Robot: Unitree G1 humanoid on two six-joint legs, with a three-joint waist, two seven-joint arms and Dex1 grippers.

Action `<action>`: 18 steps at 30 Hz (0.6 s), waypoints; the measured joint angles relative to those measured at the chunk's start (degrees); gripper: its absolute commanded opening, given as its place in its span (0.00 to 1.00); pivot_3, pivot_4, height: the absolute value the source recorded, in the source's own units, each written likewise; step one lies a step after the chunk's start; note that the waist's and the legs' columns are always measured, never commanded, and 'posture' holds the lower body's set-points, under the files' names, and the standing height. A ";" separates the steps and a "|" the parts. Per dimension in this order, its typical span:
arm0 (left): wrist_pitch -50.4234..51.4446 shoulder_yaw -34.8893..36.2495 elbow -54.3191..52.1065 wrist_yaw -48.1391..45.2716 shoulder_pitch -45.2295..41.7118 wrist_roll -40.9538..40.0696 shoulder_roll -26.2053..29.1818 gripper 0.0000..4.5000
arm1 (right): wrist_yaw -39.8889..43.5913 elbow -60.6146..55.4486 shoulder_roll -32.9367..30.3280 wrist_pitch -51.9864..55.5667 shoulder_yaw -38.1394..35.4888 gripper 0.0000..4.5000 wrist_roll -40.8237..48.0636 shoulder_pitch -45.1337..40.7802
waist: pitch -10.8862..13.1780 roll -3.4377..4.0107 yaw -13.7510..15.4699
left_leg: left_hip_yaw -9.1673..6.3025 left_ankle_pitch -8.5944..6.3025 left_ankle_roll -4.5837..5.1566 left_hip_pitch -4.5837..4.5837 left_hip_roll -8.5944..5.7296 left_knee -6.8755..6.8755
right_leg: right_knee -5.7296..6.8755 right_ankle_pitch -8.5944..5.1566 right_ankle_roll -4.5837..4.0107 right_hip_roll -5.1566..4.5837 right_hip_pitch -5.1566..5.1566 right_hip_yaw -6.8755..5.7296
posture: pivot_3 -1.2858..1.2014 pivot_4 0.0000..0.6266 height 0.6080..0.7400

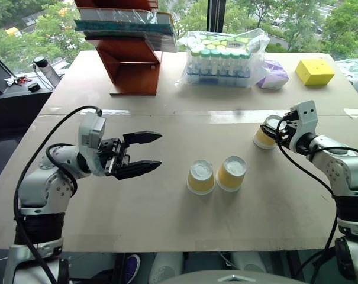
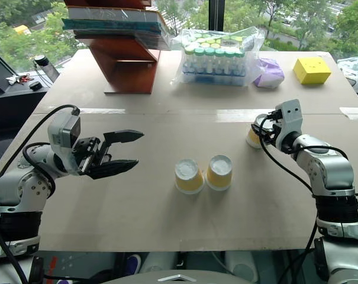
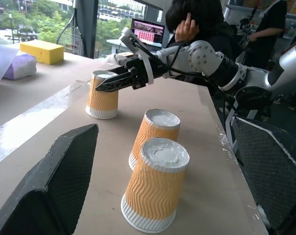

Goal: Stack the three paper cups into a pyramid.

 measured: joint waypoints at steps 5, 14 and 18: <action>-0.42 -0.48 1.48 -0.80 0.33 0.99 -0.39 1.00 | 2.88 -1.71 -1.53 -2.06 0.14 0.50 -1.47 1.27 | 0.03 0.04 0.04 | 0.01 0.00 0.00 -0.03 0.00 0.00 | -0.01 0.00 0.00 -0.01 -0.02 0.01 | 0.52 0.24 1.00; -6.25 -1.48 8.03 -3.38 1.18 5.11 -1.83 1.00 | 14.28 -29.67 -7.78 5.35 0.07 0.50 15.71 -2.32 | 0.14 0.22 -0.07 | -0.08 0.00 0.00 -0.02 0.14 -0.08 | -0.01 0.00 -0.01 0.04 -0.04 -0.06 | 0.52 0.24 1.00; -7.79 -1.50 10.30 -5.31 1.22 5.47 -1.91 1.00 | 14.54 -36.05 -8.75 10.19 1.51 0.50 22.68 -3.67 | 0.13 0.17 0.30 | -0.08 0.00 0.00 -0.08 0.05 -0.04 | -0.07 0.00 0.00 -0.11 -0.02 -0.09 | 0.52 0.24 1.00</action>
